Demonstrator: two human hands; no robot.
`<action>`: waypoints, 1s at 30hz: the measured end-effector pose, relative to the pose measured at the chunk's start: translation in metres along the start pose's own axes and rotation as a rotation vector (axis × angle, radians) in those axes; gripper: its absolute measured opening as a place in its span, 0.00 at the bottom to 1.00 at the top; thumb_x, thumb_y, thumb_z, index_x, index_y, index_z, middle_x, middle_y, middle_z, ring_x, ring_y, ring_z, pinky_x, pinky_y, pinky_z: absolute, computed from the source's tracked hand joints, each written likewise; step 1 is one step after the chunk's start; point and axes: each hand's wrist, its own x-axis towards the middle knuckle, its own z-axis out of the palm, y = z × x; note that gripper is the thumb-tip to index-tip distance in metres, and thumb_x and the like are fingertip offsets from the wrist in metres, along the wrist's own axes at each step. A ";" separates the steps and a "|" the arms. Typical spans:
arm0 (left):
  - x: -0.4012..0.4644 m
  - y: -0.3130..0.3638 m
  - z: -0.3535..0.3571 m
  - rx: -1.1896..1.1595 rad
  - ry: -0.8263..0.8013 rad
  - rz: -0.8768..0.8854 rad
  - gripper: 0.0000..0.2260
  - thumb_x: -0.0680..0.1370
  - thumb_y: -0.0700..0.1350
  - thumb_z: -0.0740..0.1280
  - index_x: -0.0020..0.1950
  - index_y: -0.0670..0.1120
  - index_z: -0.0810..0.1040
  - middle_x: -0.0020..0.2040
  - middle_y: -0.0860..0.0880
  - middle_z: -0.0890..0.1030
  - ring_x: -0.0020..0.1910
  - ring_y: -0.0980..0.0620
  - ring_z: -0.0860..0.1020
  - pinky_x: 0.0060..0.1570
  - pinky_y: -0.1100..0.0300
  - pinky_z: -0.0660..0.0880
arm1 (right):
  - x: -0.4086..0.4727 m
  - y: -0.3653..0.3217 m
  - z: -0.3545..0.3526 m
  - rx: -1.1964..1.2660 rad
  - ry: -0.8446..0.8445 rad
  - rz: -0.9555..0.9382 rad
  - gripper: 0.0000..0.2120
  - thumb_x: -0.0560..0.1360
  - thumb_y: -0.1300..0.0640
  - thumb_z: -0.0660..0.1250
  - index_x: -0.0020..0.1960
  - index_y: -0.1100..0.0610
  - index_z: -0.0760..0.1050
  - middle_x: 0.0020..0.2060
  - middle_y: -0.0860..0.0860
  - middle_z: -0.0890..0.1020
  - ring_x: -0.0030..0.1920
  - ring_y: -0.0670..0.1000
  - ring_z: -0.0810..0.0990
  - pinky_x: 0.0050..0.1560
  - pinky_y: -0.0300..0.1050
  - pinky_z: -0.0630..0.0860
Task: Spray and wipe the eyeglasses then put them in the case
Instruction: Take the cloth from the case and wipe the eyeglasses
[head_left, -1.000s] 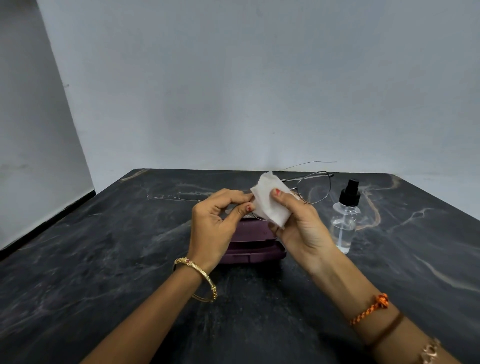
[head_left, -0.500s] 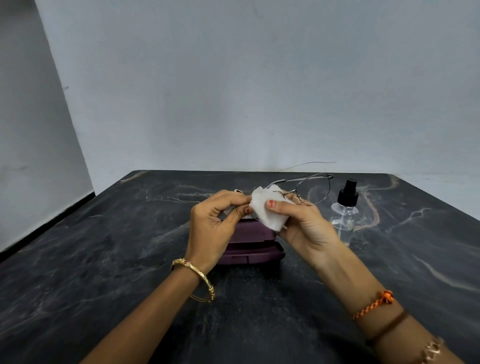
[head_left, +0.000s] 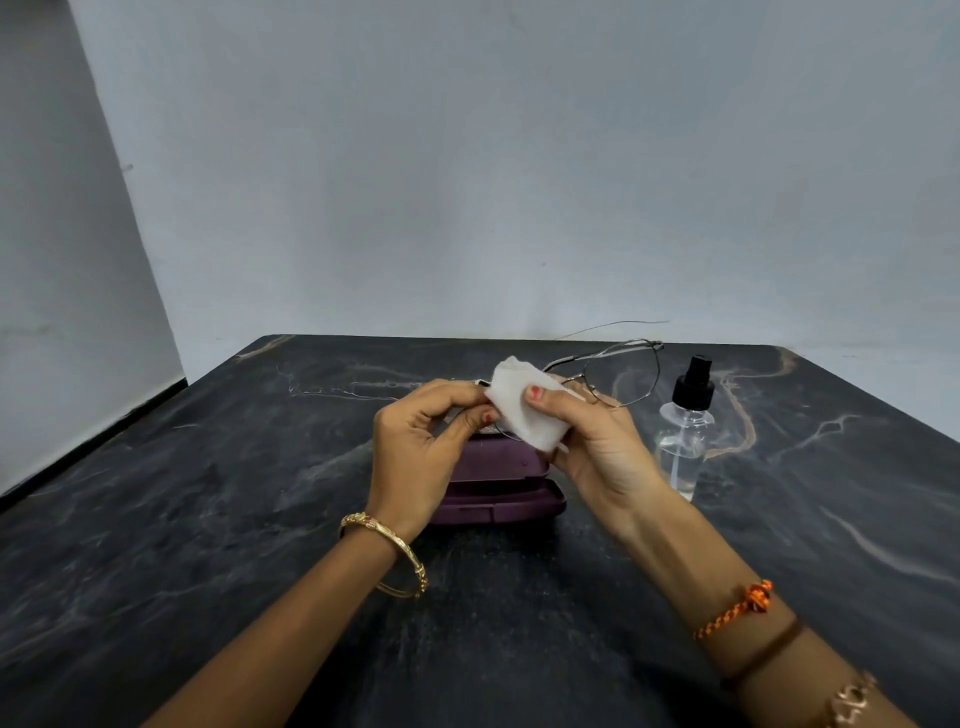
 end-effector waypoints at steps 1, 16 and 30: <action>0.001 0.000 0.000 -0.007 0.012 -0.011 0.13 0.68 0.32 0.69 0.42 0.51 0.79 0.39 0.53 0.81 0.40 0.55 0.80 0.44 0.64 0.79 | 0.000 0.000 0.000 -0.003 -0.008 -0.009 0.06 0.63 0.63 0.69 0.41 0.57 0.78 0.31 0.47 0.83 0.33 0.45 0.81 0.33 0.37 0.75; -0.001 0.003 0.003 -0.017 -0.021 -0.014 0.12 0.69 0.35 0.68 0.42 0.53 0.78 0.40 0.53 0.81 0.41 0.57 0.80 0.44 0.65 0.78 | 0.001 0.001 0.002 0.279 0.028 0.044 0.22 0.56 0.65 0.70 0.50 0.65 0.75 0.42 0.54 0.82 0.41 0.50 0.82 0.35 0.39 0.81; 0.005 0.001 -0.003 -0.049 0.021 0.009 0.10 0.70 0.36 0.67 0.48 0.48 0.78 0.42 0.53 0.80 0.42 0.62 0.80 0.43 0.72 0.75 | 0.003 -0.005 -0.006 -0.016 -0.048 -0.020 0.09 0.61 0.70 0.70 0.33 0.57 0.77 0.28 0.46 0.83 0.31 0.43 0.81 0.30 0.35 0.78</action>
